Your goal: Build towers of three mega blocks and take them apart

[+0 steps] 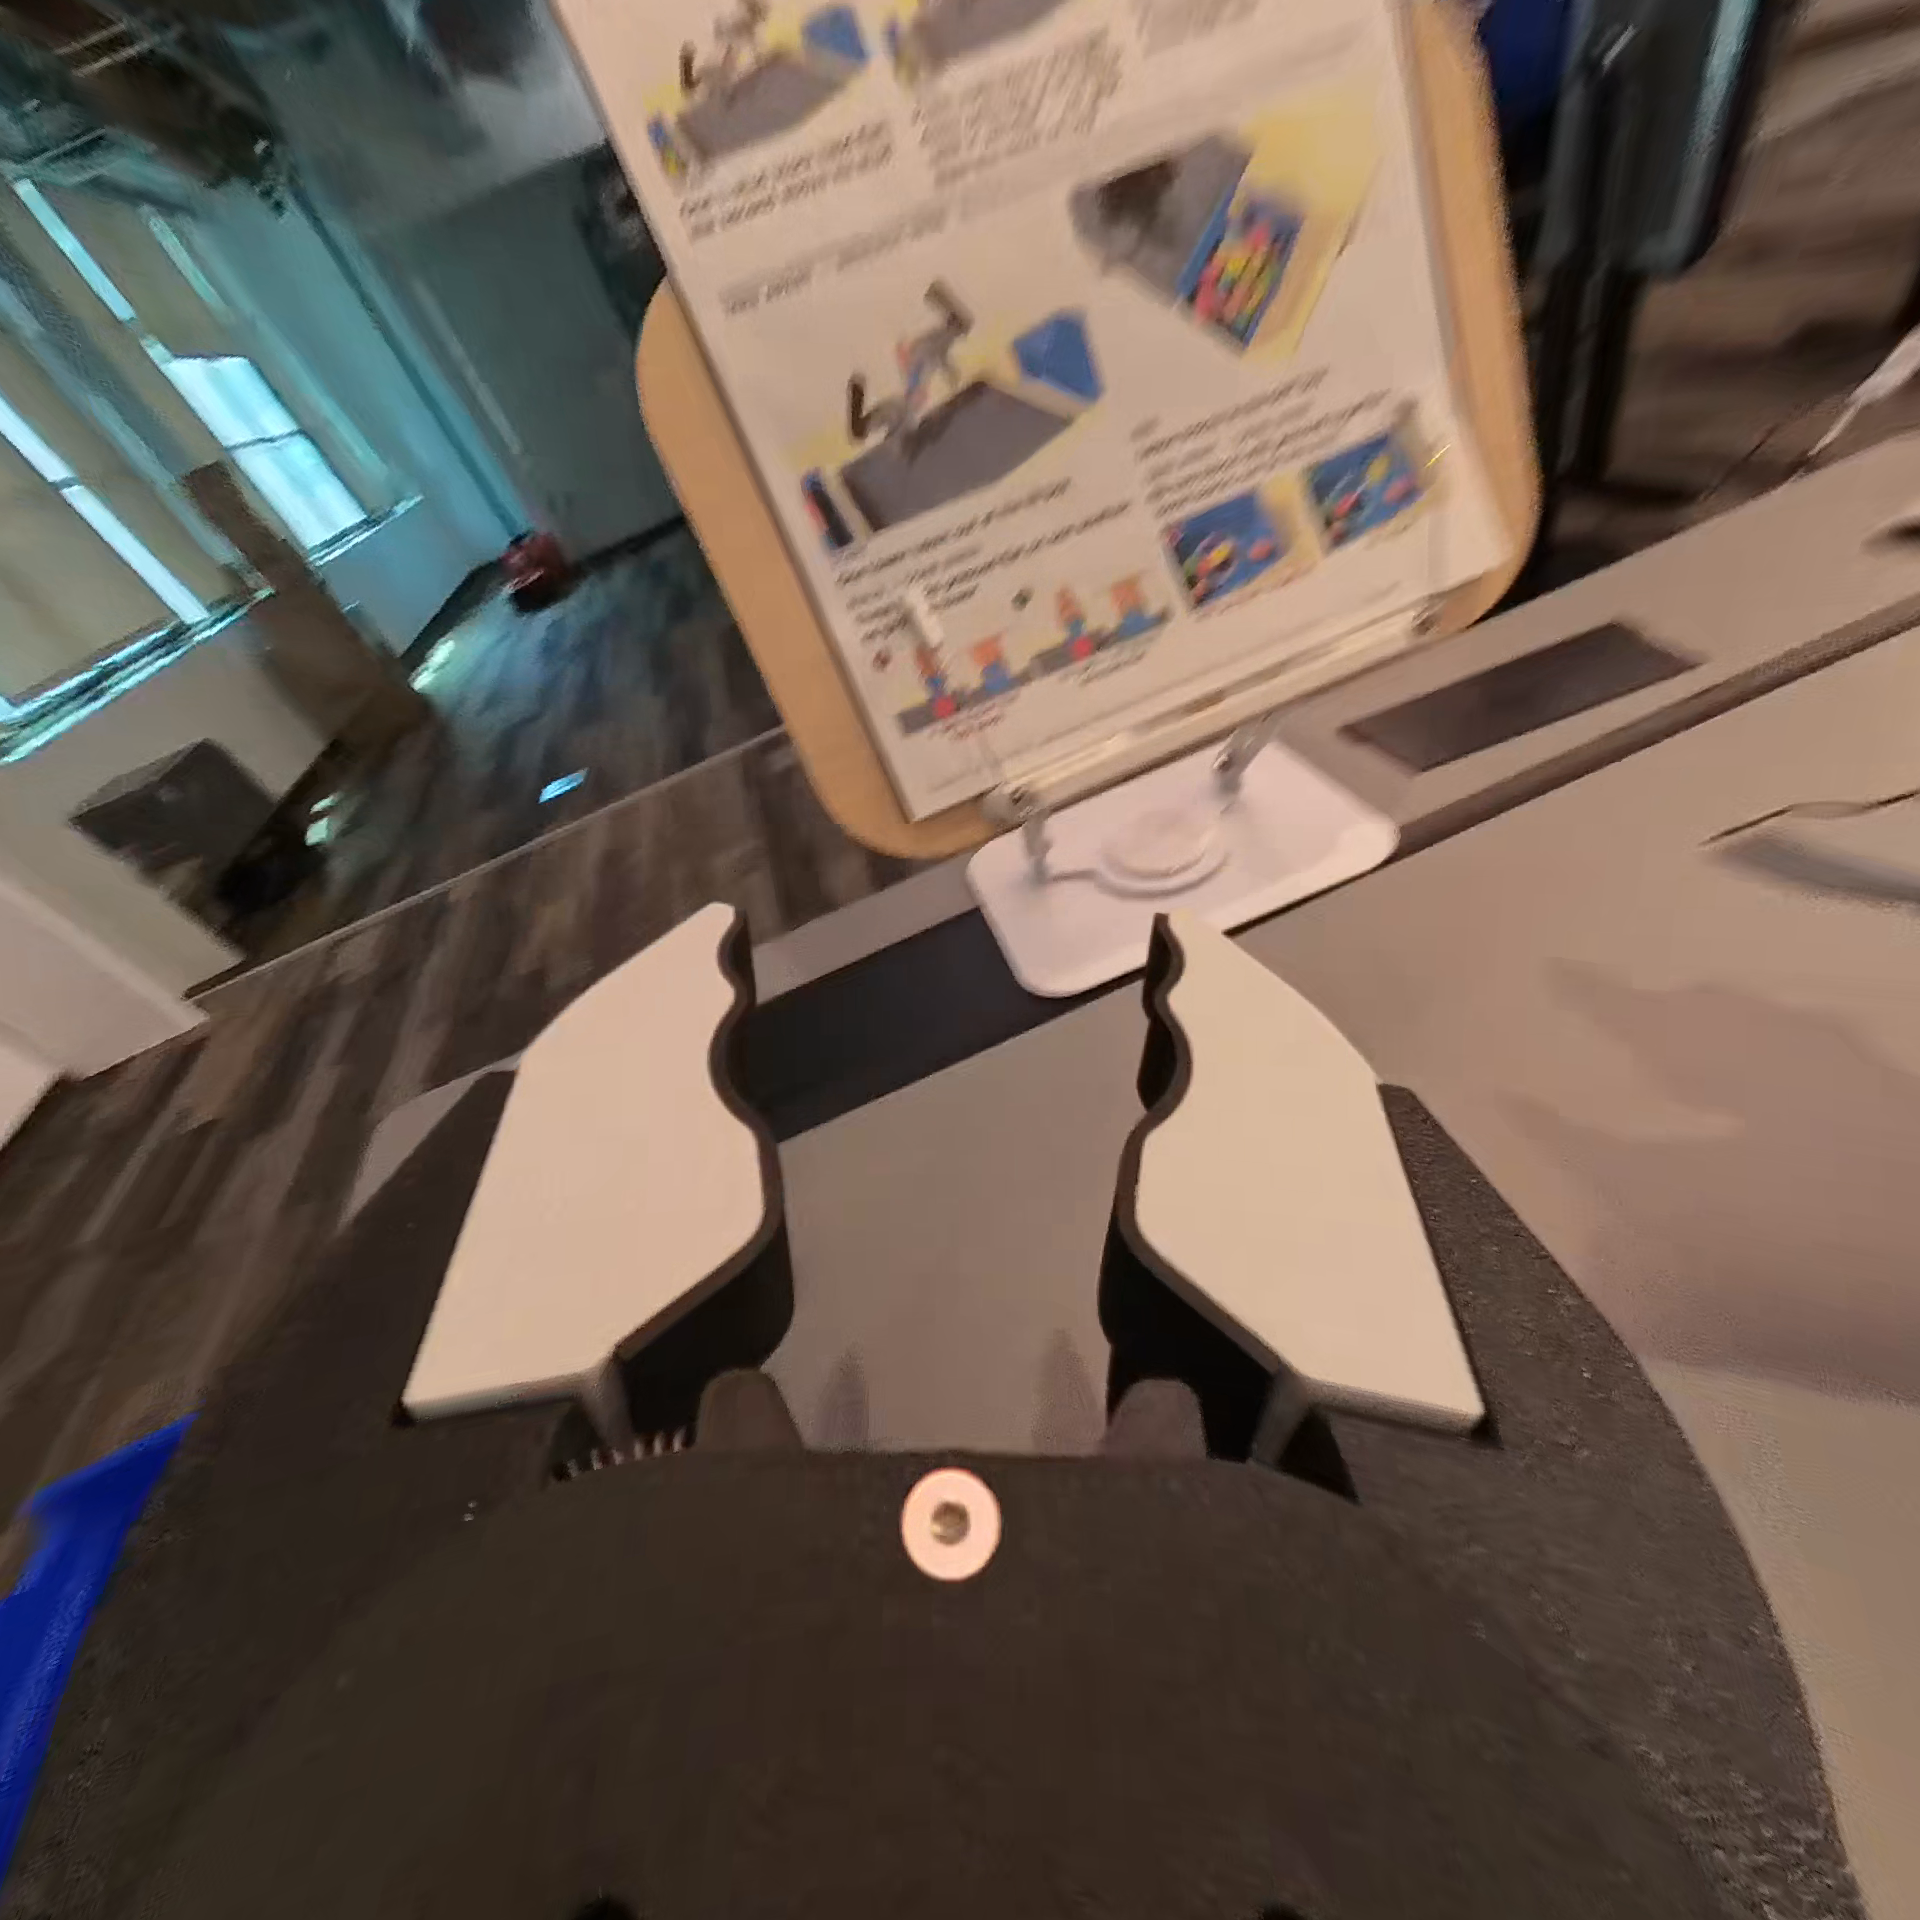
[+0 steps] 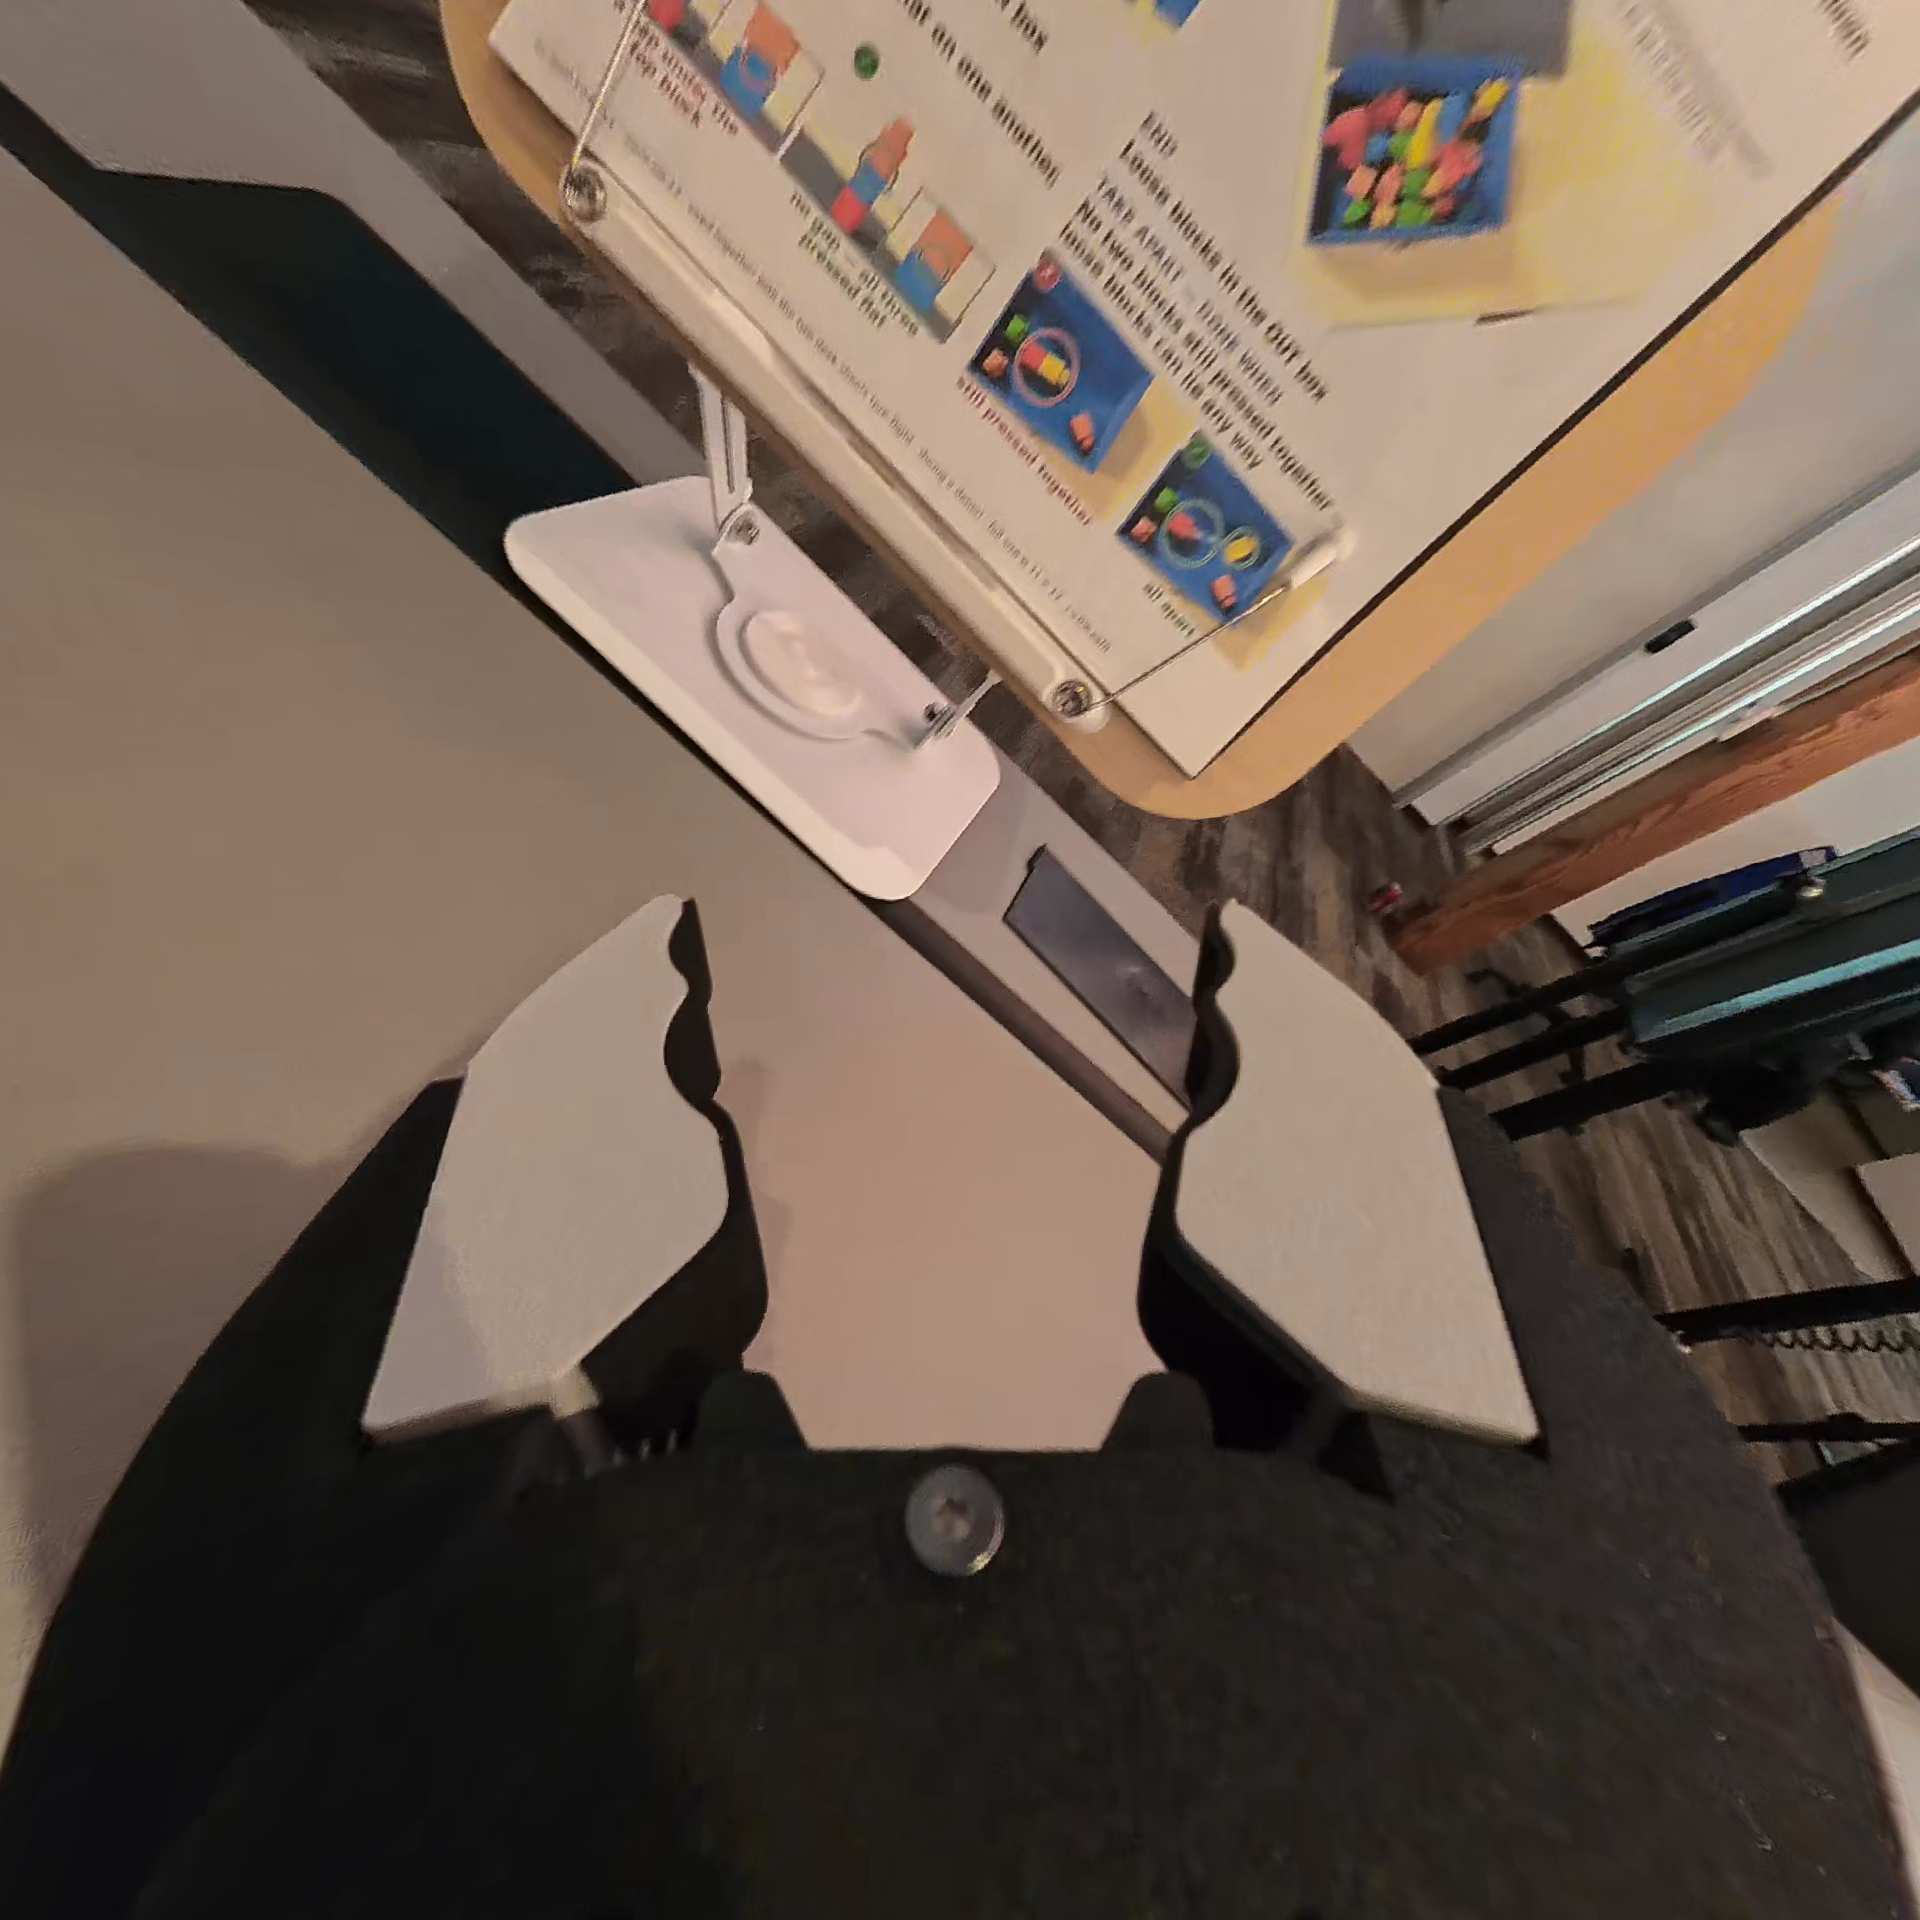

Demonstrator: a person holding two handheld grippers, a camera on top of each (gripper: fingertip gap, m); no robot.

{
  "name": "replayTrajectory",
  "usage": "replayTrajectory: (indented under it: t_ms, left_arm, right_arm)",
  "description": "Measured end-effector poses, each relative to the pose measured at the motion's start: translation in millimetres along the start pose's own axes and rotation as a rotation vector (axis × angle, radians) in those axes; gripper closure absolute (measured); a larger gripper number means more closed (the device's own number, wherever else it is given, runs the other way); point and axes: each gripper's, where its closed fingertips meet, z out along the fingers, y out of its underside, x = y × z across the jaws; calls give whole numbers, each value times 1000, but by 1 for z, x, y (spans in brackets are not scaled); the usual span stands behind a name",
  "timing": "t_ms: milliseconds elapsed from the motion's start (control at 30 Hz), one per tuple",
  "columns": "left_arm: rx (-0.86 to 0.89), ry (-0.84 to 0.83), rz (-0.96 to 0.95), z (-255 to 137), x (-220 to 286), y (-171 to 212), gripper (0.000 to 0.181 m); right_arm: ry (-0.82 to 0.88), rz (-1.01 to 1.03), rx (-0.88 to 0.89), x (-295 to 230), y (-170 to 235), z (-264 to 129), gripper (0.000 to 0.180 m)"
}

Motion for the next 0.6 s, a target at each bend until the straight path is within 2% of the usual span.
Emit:
replayTrajectory:
  t_ms: [167, 333, 500, 600]
  left_arm:
    - [-153, -135, 124, -5, -25, 21, 110]
    - [-254, -204, 145, -22, -52, 34, 111]
    - [-371, -298, 94, -73, -102, 54, 118]
    - [-347, -367, -23, -109, -132, 61, 118]
  right_arm:
    - [16, -2, 42, 3, -17, -14, 93]
    - [0, -9, 51, 0, -23, -19, 98]
    - [-46, 19, 37, 1, -19, -19, 102]
    - [-68, 54, 25, 5, -13, -16, 102]
